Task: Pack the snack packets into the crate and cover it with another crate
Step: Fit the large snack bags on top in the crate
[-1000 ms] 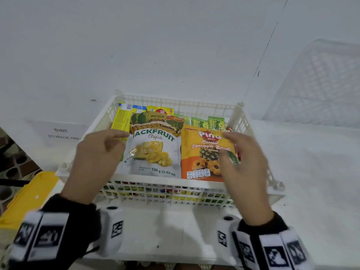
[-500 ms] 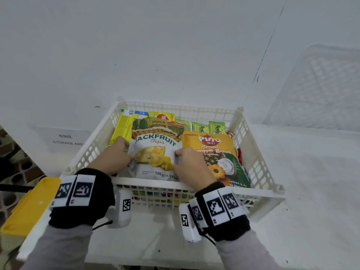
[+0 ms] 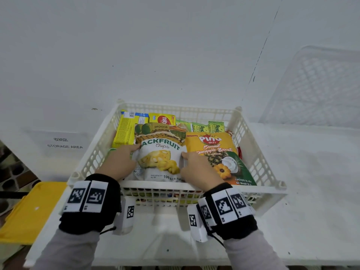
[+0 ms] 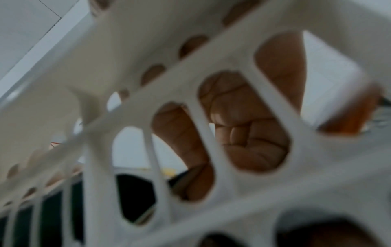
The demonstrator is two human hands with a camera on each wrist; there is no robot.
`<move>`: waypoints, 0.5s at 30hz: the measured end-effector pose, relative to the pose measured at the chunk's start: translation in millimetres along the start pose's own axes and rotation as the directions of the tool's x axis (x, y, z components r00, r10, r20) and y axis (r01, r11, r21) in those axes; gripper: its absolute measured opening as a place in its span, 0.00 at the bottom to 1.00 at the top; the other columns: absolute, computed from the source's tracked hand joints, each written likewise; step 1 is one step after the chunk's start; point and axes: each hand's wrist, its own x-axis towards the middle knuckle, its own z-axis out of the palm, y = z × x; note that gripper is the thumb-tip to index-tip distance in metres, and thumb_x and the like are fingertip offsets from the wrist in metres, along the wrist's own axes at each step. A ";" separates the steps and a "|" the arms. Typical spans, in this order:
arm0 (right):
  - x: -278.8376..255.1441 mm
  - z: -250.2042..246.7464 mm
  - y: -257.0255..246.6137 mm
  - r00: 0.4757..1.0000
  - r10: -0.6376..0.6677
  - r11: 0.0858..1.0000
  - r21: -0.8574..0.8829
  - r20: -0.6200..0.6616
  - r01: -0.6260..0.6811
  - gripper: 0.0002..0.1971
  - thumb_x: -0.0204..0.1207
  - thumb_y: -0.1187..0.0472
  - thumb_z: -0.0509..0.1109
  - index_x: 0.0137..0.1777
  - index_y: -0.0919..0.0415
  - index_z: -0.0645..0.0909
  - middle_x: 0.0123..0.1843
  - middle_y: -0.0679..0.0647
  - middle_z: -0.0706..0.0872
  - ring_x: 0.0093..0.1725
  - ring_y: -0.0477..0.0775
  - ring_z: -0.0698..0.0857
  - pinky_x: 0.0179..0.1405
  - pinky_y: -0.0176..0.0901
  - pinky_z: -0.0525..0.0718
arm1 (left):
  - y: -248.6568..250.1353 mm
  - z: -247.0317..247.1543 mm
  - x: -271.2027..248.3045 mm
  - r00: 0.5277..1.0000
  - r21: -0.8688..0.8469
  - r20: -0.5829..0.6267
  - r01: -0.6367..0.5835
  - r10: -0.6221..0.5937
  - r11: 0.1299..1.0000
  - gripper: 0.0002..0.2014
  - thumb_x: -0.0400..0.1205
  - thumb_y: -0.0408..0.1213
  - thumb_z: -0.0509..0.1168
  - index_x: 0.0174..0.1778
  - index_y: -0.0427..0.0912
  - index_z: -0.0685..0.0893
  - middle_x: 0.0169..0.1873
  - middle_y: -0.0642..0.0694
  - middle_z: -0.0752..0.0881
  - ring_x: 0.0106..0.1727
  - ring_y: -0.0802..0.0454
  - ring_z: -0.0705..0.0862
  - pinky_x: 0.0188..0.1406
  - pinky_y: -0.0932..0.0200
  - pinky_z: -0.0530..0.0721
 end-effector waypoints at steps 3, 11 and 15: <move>-0.5 -0.2 -1.2 0.999 0.031 0.999 0.008 0.033 -0.031 0.21 0.76 0.72 0.57 0.70 0.67 0.73 0.63 0.67 0.79 0.59 0.65 0.79 0.58 0.55 0.82 | -0.2 0.2 1.9 0.999 0.022 0.034 0.037 -0.038 0.999 0.28 0.81 0.27 0.58 0.78 0.48 0.68 0.75 0.40 0.71 0.69 0.40 0.75 0.68 0.51 0.73; -1.1 -1.4 -2.7 0.997 0.058 0.998 -0.007 0.050 -0.058 0.20 0.81 0.69 0.54 0.71 0.65 0.74 0.69 0.64 0.79 0.63 0.64 0.80 0.58 0.48 0.80 | 1.6 -1.0 1.2 0.994 0.159 0.095 0.043 -0.059 0.986 0.30 0.81 0.25 0.57 0.80 0.46 0.63 0.73 0.38 0.73 0.68 0.41 0.77 0.62 0.55 0.76; -4.3 -1.9 -5.5 0.998 0.036 0.998 -0.061 0.050 -0.033 0.19 0.81 0.69 0.55 0.70 0.64 0.75 0.67 0.63 0.80 0.64 0.63 0.79 0.59 0.45 0.78 | 6.0 1.2 -6.8 1.000 0.244 0.019 0.003 -0.007 0.970 0.22 0.81 0.25 0.57 0.72 0.37 0.73 0.65 0.35 0.79 0.64 0.39 0.78 0.60 0.52 0.77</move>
